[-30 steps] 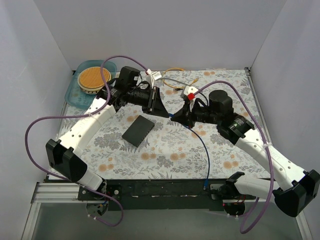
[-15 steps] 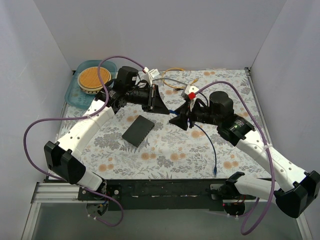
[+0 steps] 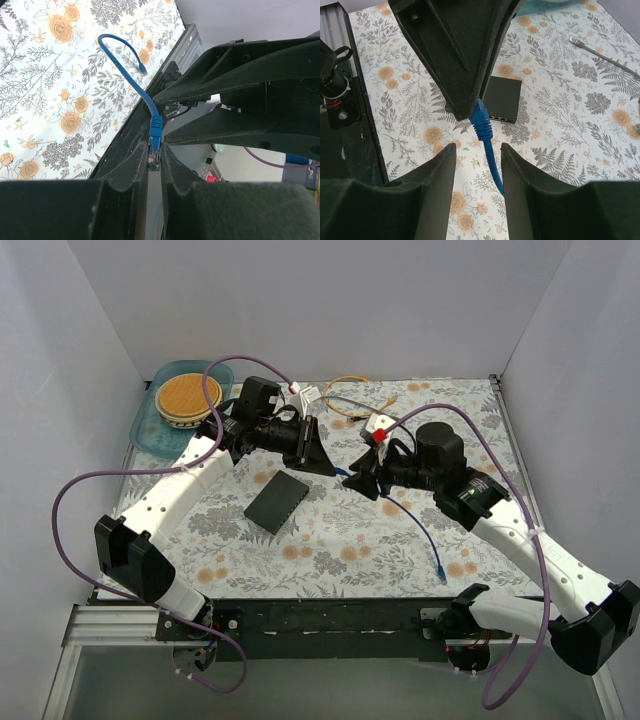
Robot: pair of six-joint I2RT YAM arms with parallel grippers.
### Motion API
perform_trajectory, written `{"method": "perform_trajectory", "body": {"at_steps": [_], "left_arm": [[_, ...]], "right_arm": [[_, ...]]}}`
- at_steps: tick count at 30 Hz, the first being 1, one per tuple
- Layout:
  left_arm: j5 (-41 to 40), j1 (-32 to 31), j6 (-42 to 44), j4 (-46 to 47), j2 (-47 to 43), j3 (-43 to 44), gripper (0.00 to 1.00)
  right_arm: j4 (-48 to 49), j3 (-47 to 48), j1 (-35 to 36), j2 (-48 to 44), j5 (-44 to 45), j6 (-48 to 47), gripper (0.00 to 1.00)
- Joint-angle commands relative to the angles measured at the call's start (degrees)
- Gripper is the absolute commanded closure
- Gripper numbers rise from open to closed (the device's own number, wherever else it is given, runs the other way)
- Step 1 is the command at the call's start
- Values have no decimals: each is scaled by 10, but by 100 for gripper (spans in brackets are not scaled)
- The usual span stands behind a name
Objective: Insert the plug into the switch port
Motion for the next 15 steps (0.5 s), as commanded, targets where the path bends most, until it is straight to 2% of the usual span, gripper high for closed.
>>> {"method": "perform_trajectory", "body": {"at_steps": [1,12,15], "left_arm": [[22,0,13,-8,-12,8,100],[28,-21,19,-14,-5,6,100],[24,-25,20,-15,-4,5,100]], "right_arm": [[6,34,4,7,-9,-14,53],[15,35,3,22,-12,-15,55],[24,31,4,23,-7,-8,68]]}}
